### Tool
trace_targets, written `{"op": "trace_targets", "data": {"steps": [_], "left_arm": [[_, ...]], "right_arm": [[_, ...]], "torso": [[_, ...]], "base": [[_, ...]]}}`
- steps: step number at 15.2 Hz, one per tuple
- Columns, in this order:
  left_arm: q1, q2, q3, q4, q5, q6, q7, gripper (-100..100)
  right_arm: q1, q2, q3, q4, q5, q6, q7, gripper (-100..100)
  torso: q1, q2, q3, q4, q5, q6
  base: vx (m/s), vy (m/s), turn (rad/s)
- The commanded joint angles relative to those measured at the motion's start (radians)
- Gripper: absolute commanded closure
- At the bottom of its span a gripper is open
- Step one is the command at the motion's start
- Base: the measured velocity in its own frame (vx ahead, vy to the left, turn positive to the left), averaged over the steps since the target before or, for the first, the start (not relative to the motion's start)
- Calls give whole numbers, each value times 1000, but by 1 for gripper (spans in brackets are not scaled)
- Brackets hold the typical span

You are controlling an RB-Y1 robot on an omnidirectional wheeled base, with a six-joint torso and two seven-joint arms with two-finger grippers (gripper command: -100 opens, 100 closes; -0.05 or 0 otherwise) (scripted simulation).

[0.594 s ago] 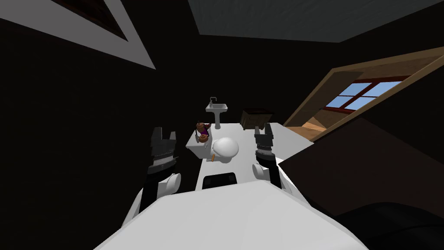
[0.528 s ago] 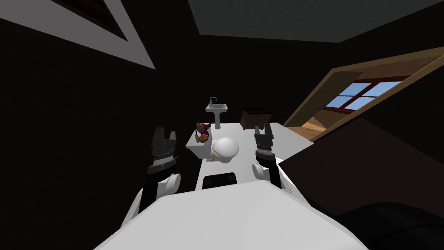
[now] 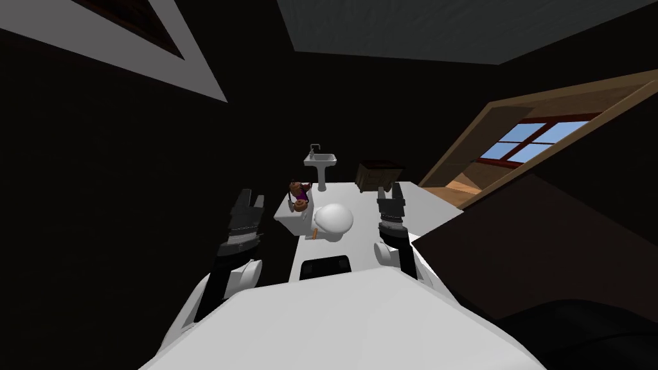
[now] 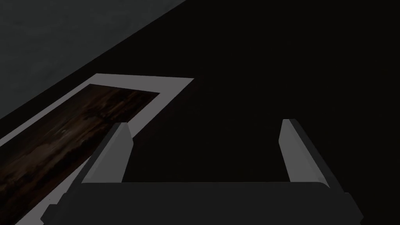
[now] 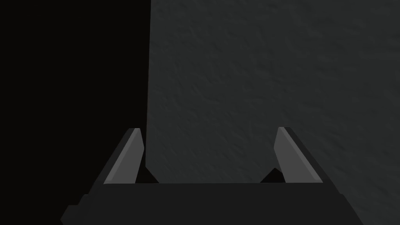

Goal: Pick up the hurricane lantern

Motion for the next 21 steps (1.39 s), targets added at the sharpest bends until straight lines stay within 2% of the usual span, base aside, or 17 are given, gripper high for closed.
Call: {"op": "trace_targets", "data": {"steps": [1,5,10,15,21], "left_arm": [[-3,40,-1,7,-2,18,0,-100],[-6,99,-8,24,-11,64,-3,-100],[-13,136,-18,52,-26,137,-8,-100],[-20,139,-30,83,-43,219,-14,-100],[-28,111,-44,118,-63,316,-21,-100]], "right_arm": [[0,0,0,0,0,0,0,0],[0,0,0,0,0,0,0,0],[0,0,0,0,0,0,0,0],[0,0,0,0,0,0,0,0],[0,0,0,0,0,0,0,0]], "torso": [[0,0,0,0,0,0],[-1,-1,-1,0,0,0],[-2,-3,-2,-1,0,0],[-4,-3,-2,-1,-1,0],[-4,-3,-2,-1,-1,0]], "base": [[18,-20,-28],[27,-34,-42],[46,-42,-59],[48,-57,-63],[48,-56,-62]]}}
